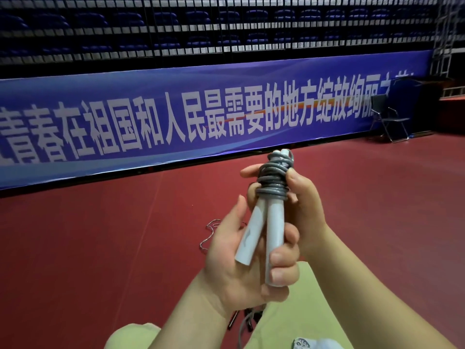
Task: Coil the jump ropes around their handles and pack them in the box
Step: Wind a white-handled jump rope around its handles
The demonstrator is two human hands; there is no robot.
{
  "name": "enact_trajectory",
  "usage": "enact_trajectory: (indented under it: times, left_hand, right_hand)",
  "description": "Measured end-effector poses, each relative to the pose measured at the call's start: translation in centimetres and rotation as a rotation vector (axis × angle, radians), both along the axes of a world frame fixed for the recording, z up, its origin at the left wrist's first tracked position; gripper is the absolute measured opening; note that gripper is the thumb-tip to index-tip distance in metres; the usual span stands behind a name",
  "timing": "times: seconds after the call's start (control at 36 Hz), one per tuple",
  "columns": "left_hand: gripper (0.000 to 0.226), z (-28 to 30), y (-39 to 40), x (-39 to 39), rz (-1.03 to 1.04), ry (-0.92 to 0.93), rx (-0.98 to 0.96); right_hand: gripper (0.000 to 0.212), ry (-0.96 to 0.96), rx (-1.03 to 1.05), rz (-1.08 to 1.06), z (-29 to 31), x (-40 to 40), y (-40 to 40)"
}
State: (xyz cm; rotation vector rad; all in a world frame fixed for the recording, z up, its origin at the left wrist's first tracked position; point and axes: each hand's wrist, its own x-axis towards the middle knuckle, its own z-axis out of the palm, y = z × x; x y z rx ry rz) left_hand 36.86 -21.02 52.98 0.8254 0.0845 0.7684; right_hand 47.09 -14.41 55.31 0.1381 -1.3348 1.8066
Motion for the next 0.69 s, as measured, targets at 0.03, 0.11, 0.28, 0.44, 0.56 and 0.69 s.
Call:
enact_trajectory:
  times: [0.03,0.11,0.28,0.44,0.56,0.69]
  left_hand:
    - [0.073,-0.1,0.2,-0.3,0.003,0.0,-0.014]
    - [0.071,0.1,0.4,-1.0,0.047,0.014,-0.067]
    - [0.07,0.9,0.4,-1.8,0.53,0.332,-0.076]
    - [0.064,1.4,0.3,-2.2,0.754,0.553,0.075]
    - [0.067,2.1,-0.2,-2.6,0.948,0.775,0.154]
    - [0.067,2.3,-0.4,-2.6,1.072,0.987,0.237]
  right_hand:
    - [0.074,-0.036,0.002,-0.059,0.0,0.0,0.1]
    - [0.059,-0.22,-0.022,-0.22,-0.2,-0.2,0.7]
    - [0.054,-0.496,0.122,-0.5,-0.3,-1.2,0.8]
    - [0.054,-0.567,0.204,-0.642,-0.3,-1.9,0.8]
    - [0.052,-0.674,0.305,-0.669,-0.8,-1.5,1.7]
    - [0.046,-0.697,0.277,-0.605,-1.6,-1.1,2.1]
